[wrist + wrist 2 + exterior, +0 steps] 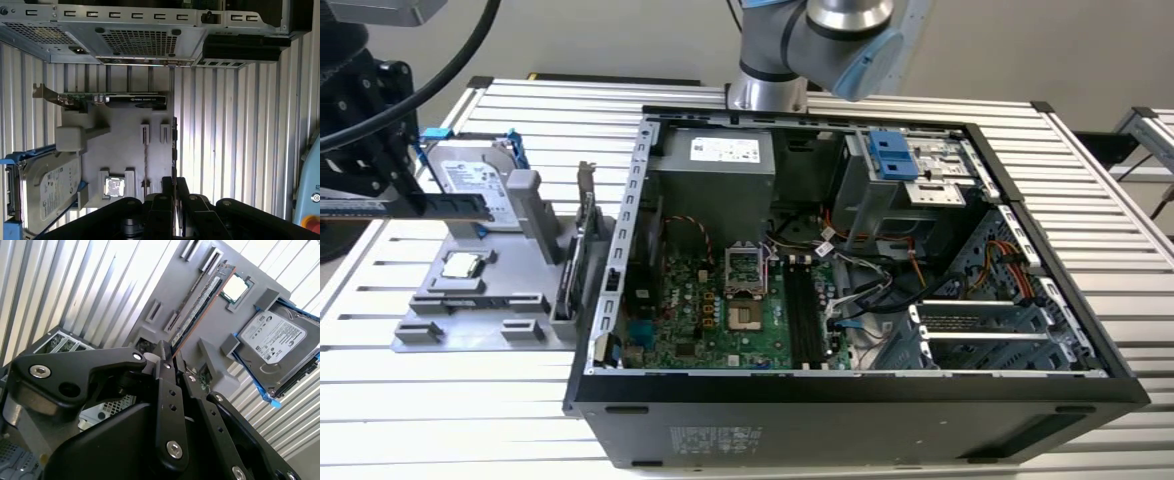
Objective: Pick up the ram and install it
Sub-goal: 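Pick up the ram and move it above insertion slot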
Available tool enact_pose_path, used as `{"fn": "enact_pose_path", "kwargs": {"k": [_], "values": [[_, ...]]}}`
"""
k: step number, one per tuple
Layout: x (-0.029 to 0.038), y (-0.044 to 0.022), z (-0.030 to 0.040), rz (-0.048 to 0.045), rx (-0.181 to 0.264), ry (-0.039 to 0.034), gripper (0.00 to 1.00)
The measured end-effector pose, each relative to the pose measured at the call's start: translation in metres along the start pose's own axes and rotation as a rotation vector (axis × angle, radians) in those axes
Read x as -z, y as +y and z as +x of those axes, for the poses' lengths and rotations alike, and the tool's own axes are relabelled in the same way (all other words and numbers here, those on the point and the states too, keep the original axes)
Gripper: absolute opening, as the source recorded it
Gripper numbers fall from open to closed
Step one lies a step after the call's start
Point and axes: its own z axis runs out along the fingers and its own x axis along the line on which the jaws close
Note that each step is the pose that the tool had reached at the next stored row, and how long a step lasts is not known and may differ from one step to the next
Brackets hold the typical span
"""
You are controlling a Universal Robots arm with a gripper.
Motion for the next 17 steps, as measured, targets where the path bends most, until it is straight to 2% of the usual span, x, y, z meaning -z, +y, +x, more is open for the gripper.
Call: {"fn": "enact_pose_path", "kwargs": {"k": [17], "values": [[-0.0003,0.0132,0.0001,0.0000,0.000,0.0001,0.00]]}}
